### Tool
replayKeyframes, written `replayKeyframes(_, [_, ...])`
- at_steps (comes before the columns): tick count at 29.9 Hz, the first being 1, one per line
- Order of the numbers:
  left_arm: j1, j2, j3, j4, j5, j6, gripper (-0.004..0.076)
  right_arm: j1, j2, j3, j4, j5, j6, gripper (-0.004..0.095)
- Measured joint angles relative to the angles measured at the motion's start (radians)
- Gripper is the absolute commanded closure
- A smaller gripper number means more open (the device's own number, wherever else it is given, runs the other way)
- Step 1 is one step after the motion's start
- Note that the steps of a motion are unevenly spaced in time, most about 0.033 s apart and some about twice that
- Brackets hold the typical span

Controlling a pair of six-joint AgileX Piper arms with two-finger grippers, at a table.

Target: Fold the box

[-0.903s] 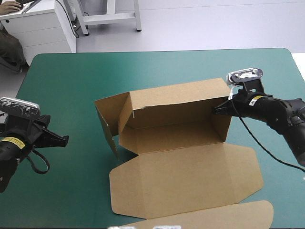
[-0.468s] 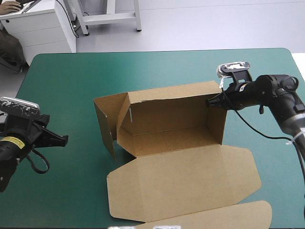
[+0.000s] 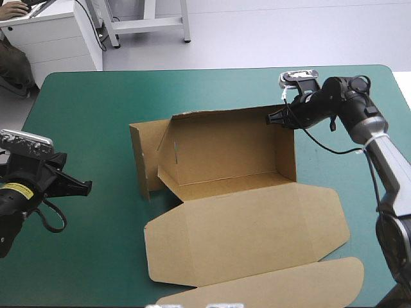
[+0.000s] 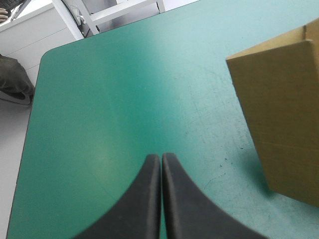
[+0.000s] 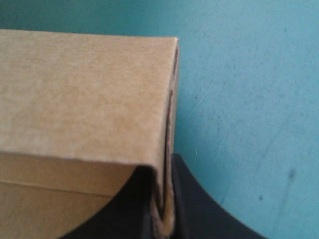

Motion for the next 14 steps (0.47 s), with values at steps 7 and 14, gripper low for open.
replayKeyframes(7, [0.000, 0.000, 0.000, 0.000, 0.000, -0.004, 0.0731, 0.002, 0.127, -0.107, 0.005, 0.110, -0.003, 0.0418])
replayKeyframes(14, [0.000, 0.000, 0.000, 0.000, 0.002, -0.006, 0.0731, 0.002, 0.150, -0.204, -0.014, 0.210, -0.003, 0.0157])
